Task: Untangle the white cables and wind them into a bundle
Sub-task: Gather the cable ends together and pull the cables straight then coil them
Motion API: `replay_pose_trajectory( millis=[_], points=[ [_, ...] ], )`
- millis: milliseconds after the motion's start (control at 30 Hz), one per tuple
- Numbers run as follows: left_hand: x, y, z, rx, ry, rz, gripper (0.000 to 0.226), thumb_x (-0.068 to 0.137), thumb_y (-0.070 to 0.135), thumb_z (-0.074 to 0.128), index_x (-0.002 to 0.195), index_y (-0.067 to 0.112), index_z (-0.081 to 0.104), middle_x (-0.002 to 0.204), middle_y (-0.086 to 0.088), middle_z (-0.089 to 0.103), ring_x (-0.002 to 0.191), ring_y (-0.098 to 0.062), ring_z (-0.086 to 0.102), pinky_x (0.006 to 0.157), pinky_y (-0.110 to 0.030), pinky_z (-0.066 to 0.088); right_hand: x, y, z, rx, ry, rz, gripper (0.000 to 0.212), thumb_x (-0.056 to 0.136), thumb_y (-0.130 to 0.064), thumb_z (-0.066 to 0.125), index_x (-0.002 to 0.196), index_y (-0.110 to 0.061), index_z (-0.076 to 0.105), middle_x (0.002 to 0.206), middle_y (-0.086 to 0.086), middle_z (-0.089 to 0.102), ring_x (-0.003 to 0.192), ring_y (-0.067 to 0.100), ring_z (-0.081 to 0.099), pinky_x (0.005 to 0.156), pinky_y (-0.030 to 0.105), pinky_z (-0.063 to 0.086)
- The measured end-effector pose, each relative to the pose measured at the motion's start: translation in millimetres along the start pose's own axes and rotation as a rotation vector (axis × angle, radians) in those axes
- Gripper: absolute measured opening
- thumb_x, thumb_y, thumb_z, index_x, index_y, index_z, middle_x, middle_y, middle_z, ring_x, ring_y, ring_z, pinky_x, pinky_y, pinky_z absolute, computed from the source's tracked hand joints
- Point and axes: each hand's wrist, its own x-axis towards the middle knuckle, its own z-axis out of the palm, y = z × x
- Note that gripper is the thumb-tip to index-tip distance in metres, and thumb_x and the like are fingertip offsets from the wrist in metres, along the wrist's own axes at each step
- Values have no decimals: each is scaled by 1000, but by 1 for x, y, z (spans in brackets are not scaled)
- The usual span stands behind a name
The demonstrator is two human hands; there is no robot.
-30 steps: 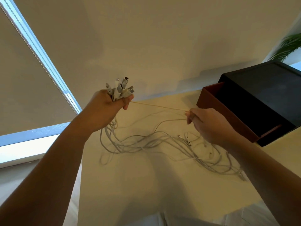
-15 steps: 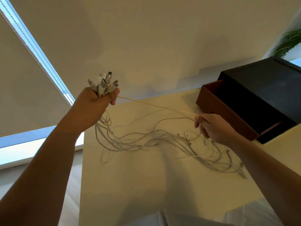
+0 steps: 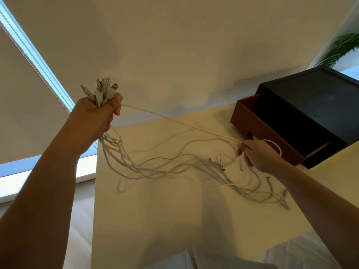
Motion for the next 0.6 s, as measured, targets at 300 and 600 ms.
replay_pose_trajectory(
  millis=[300, 600],
  points=[
    [-2, 0, 23, 237, 270, 115, 24, 93, 47, 55, 103, 31, 68, 62, 3, 51, 51, -8, 41, 66, -27, 38, -24, -38, -17, -368, -158, -98, 43, 101, -42, 32, 81, -21, 64, 71, 1, 61, 65, 11, 57, 74, 33, 43],
    [-12, 7, 44, 233, 116, 94, 22, 92, 25, 61, 77, 39, 66, 78, 16, 64, 58, 12, 56, 58, -4, 38, -32, -55, -17, -89, -328, -247, 61, 92, -29, 58, 145, -33, 28, 139, -17, 43, 128, 5, 42, 105, 28, 36]
  ],
)
